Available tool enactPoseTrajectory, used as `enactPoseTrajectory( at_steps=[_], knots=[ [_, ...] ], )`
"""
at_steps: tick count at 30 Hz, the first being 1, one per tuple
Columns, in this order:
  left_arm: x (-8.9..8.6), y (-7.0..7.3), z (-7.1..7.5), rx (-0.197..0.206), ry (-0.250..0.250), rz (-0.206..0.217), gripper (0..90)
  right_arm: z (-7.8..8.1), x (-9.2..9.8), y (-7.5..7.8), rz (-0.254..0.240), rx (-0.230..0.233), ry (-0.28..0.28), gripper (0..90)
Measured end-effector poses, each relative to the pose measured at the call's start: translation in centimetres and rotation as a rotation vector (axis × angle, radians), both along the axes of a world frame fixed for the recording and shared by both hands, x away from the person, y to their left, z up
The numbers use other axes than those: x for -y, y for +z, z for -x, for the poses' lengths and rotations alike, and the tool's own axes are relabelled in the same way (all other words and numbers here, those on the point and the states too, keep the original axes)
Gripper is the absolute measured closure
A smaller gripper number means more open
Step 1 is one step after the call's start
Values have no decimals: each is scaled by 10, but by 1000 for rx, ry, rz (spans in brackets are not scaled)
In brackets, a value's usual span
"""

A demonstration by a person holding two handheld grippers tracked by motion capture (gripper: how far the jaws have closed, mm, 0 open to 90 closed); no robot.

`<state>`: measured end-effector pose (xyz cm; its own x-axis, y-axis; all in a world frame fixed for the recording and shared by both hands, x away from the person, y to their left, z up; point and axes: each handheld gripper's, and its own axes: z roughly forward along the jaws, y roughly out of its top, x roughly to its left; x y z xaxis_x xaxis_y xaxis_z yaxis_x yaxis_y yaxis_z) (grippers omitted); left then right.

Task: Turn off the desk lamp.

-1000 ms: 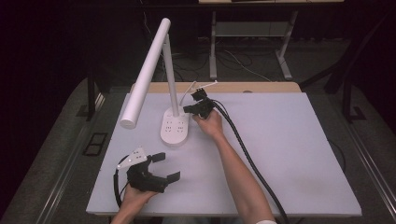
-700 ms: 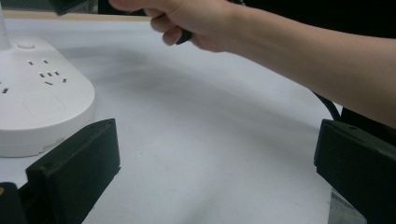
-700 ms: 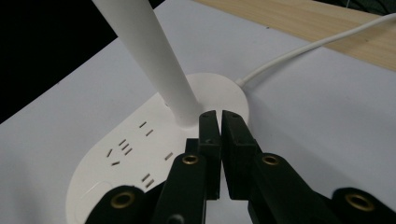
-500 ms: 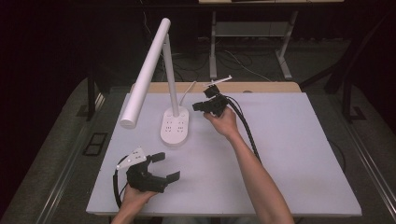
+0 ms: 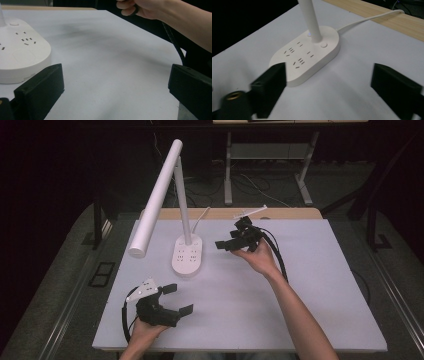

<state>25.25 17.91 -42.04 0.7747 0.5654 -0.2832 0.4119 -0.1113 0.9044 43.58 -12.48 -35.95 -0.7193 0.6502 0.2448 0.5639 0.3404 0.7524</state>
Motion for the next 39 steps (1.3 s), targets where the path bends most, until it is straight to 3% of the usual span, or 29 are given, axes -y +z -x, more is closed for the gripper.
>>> enactPoseTrajectory(
  at_steps=[2, 3, 4, 6, 23, 36, 39],
  knots=[
    [1, 0, 0, -3, -3, -3, 0, 7, 5, 2, -4, -2, 6, 99],
    [1, 0, 0, -3, -5, -5, 0, 11, 9, 3, 0, 5, 19, 10],
    [1, 0, 0, -2, -6, -7, 0, 14, 12, 4, 10, 10, 28, 6],
    [1, 0, 0, -1, -6, -9, 0, 19, 19, 4, 7, 18, 43, 5],
    [3, -1, -1, 0, -10, -16, 0, 70, 82, 7, -64, 21, -8, 6],
    [3, 0, 0, 2, -10, -23, 0, 119, 124, -1, -99, 32, -56, 6],
    [3, 0, 0, 4, -9, -23, 0, 133, 134, -8, -83, 29, -68, 6]
  ],
)
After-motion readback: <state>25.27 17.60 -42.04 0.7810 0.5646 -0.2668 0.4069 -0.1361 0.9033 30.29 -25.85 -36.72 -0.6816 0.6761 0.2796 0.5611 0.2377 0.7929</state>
